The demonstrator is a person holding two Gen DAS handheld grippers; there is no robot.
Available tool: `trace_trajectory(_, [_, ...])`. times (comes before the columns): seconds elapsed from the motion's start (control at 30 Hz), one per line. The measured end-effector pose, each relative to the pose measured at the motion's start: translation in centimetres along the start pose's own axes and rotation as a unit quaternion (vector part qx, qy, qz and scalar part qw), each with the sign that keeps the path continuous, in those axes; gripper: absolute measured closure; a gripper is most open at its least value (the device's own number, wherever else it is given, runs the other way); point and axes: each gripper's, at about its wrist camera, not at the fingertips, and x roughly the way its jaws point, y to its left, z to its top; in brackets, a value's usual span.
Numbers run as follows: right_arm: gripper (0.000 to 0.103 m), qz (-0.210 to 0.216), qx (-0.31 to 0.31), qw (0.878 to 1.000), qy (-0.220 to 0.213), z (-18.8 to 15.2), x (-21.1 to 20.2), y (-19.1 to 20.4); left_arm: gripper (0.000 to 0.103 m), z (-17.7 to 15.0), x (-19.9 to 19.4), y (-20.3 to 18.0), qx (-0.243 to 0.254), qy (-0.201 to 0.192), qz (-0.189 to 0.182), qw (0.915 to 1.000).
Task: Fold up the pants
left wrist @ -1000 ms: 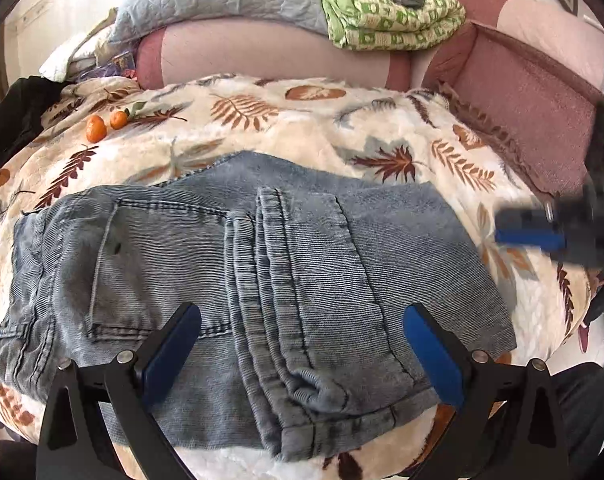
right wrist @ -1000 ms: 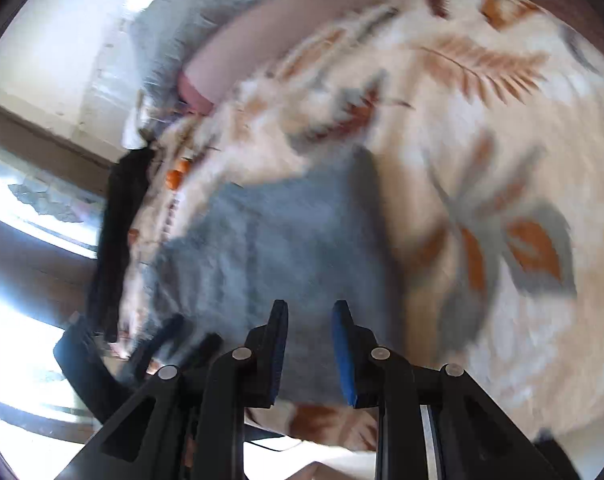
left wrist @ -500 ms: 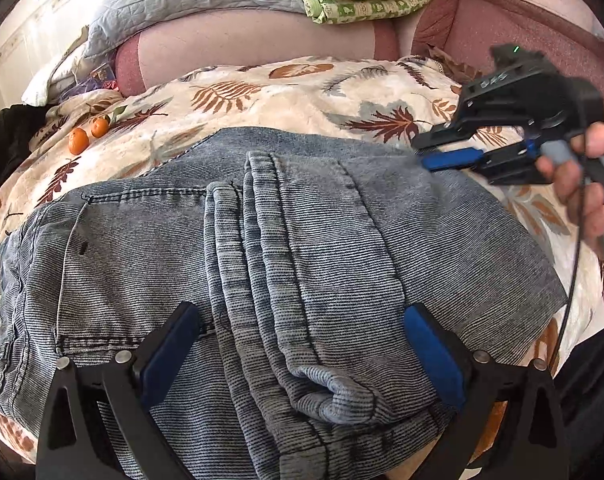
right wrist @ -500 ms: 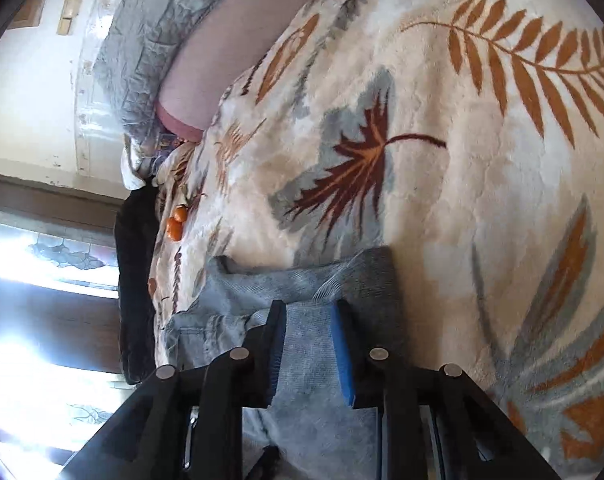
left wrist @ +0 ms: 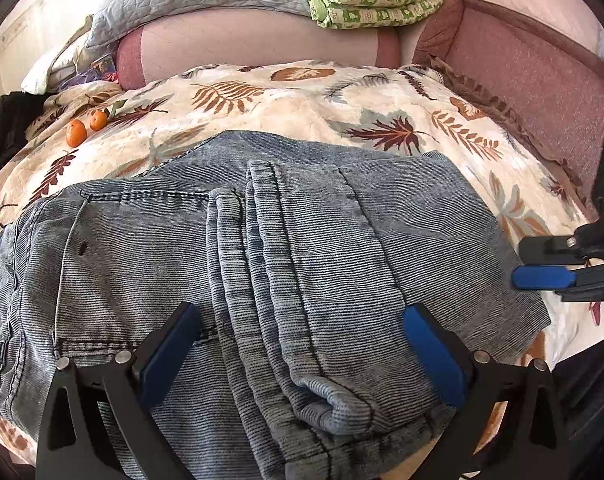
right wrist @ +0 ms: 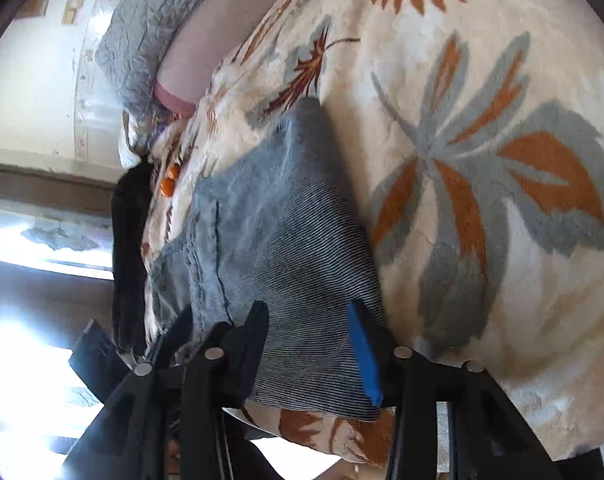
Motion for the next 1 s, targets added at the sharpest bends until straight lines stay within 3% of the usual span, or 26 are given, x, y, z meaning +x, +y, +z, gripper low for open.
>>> trace_trajectory(0.07, [0.052,-0.006,-0.042,0.999,-0.029,-1.0,-1.9,1.9,0.002,0.1,-1.1,0.6,-0.026,-0.008,-0.001,0.9996])
trace_trajectory(0.13, [0.042,0.018,-0.072,0.997,-0.032,-2.7,-2.8,2.9,0.001,0.2,-2.4,1.1,-0.042,-0.025,0.006,0.9988])
trace_trajectory(0.2, [0.032,-0.018,-0.079,0.997,-0.016,-3.7,-1.4,2.0,0.001,0.1,-2.7,1.2,-0.047,-0.021,0.023,0.9984])
trace_trajectory(0.23, [0.032,-0.040,-0.070,0.997,0.000,-3.8,-0.1,0.9,0.001,0.0,-2.3,1.3,-0.048,-0.009,0.027,0.9984])
trace_trajectory(0.33, [0.034,-0.032,-0.060,0.998,-0.009,-3.5,-1.1,1.3,0.002,-0.4,-1.3,1.6,-0.052,0.022,0.034,0.9978])
trace_trajectory(0.53, [0.033,-0.056,-0.092,0.994,-0.029,-2.2,-3.1,3.4,0.001,0.3,-1.8,1.2,-0.050,0.006,0.020,0.9985])
trace_trajectory(0.73, [0.033,-0.049,-0.109,0.992,-0.033,1.7,-2.2,5.9,0.001,0.5,-0.4,1.4,-0.053,0.016,0.008,0.9984])
trace_trajectory(0.87, [0.033,-0.018,-0.099,0.995,-0.005,6.3,0.6,6.6,0.001,0.5,-0.1,1.6,-0.053,0.012,0.005,0.9985])
trace_trajectory(1.0, [0.033,-0.055,-0.071,0.995,0.030,10.0,5.2,4.2,0.001,0.4,0.5,1.3,-0.038,0.007,0.009,0.9992])
